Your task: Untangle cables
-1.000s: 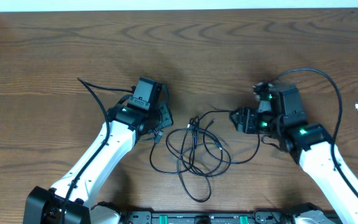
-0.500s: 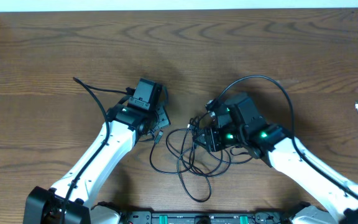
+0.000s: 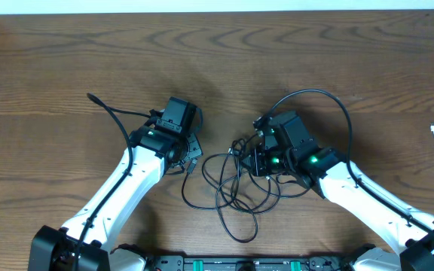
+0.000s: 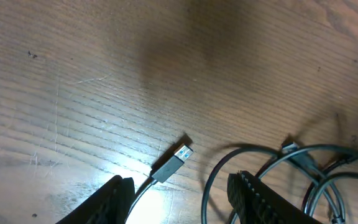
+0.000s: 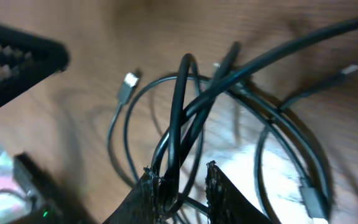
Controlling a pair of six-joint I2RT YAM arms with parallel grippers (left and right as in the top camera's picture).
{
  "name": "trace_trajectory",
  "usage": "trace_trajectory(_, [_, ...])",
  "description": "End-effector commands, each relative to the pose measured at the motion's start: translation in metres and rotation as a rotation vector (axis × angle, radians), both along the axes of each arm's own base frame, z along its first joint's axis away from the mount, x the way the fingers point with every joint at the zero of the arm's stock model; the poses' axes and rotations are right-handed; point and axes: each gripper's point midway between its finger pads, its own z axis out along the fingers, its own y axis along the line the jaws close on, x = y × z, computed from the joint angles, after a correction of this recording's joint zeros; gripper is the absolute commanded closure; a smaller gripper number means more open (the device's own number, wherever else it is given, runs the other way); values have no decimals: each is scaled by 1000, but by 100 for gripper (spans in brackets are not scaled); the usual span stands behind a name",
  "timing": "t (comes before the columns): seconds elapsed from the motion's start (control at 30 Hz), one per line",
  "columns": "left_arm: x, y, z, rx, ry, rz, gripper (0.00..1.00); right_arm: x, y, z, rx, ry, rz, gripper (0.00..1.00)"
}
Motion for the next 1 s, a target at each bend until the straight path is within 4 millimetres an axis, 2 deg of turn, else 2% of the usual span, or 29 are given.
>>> trace_trajectory(0.0, [6,5,7,16,-27,19,46,12,-10,-4,-62,-26,-85,78])
trace_trajectory(0.1, [6,4,7,16,-27,19,46,15,-13,-10,-100,-37,-102,75])
trace_trajectory(0.3, [7,4,7,15,-30,19,46,13,-16,-38,-161,13,-104,75])
trace_trajectory(0.4, [7,4,7,14,-30,19,46,14,-11,-47,-152,31,-91,76])
trace_trajectory(0.6, [7,4,7,14,-30,19,46,29,14,-30,-22,-42,-56,86])
trace_trajectory(0.67, [7,4,7,14,-29,19,46,33,17,-26,-6,-61,-55,99])
trace_trajectory(0.87, [6,4,7,15,-25,18,45,25,24,-18,9,-121,78,99])
trace_trajectory(0.97, [3,1,6,-4,-12,10,27,33,14,-2,0,-170,42,99])
